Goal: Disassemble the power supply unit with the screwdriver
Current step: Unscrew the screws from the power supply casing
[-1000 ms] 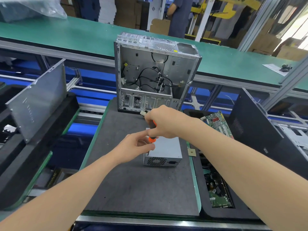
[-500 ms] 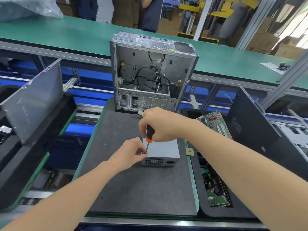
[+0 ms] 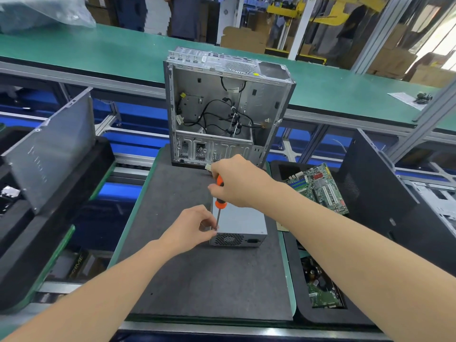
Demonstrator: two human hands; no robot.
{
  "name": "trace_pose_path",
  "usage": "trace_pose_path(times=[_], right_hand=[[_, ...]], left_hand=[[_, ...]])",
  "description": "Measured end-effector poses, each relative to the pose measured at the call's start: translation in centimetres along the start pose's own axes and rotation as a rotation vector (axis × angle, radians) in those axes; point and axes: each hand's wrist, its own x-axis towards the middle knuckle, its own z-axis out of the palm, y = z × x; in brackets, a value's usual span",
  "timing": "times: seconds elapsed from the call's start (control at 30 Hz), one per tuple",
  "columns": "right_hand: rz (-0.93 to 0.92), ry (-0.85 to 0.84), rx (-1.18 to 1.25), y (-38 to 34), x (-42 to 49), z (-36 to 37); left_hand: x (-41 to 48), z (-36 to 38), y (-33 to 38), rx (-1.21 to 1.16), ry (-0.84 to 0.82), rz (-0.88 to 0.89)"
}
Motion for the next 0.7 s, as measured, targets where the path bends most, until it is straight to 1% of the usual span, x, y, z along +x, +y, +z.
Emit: trace_pose_path(times=[0.17,0.27,0.5,0.7], right_hand=[[-0.121,-0.102,0.062,0.2,-0.5,-1.0],[-0.156,-0.136,0.051,0.2,-0.6,-1.2],[-0.156,-0.133,0.049,0.2,-0.5,-1.5],[-0.126,-0.058,0.087,0.1,0.2,-3.1]], left_hand=[[0.0,0.0,-0.1,0.005,0.012,-0.011],[0.1,0.1,0.0,0.014,0.013,-0.013],[0.2,0.1,0.1,0.116,-0.088,0.003],[0.7,-1.0,0.8,0.151,-0.061,0.024]])
